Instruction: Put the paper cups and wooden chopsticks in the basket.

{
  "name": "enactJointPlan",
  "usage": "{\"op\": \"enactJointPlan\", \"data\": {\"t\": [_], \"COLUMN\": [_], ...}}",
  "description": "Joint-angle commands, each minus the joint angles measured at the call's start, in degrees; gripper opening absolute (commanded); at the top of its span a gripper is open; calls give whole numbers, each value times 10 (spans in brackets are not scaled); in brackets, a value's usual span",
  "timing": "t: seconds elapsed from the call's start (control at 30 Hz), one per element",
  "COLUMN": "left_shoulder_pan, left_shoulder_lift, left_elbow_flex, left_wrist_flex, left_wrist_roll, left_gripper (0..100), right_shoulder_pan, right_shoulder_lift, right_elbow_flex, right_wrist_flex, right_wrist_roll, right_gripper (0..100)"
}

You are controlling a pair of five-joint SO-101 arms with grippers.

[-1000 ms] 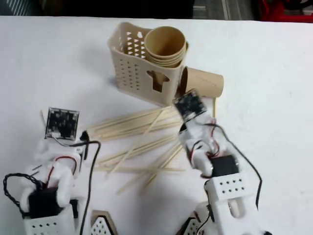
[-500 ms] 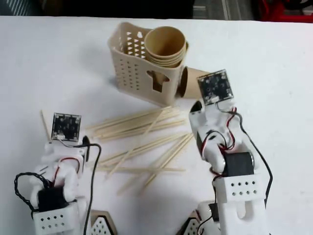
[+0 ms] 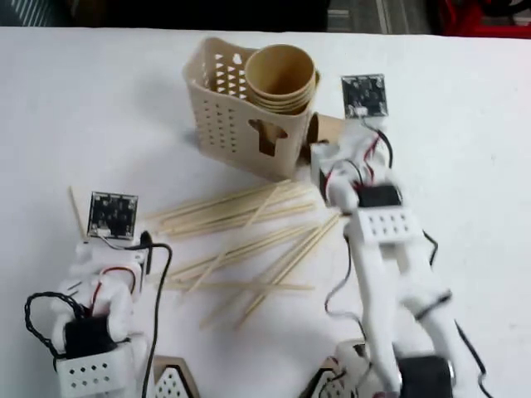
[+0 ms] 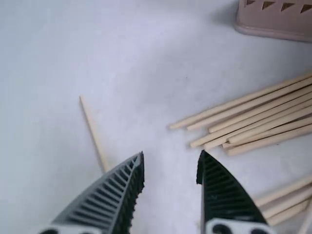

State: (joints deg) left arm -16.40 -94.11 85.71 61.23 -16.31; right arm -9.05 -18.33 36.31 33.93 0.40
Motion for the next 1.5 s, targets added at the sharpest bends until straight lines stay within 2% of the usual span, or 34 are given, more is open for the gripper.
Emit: {"op": "enactJointPlan", "data": {"t": [0.0,0.17,0.6,1.0,1.33,1.47], "left_shoulder_pan": [-5,-5,-5,-2,-1,-1], "left_shoulder_lift": [-6,-6,-6,-6,-6,-6], "left_elbow_flex": [-2,-2,-2,4,5,5], "left_wrist_flex": [-11,-11,-11,-12,-12,-12], "left_wrist_roll": [-4,-4,-4,-5,-5,-5], "left_gripper": [188,188,188,188,188,188], "right_shoulder_pan": [7,7,-26,-22,-15,0], "right_shoulder_lift": [74,135,137,137,178,218], "right_elbow_flex": [-69,-103,-100,-6,-6,-31], "right_wrist_flex": [-12,-10,-15,-192,-197,-194], "right_wrist_roll": [-5,-5,-5,-2,0,35], "right_gripper": [237,237,237,237,237,235]}}
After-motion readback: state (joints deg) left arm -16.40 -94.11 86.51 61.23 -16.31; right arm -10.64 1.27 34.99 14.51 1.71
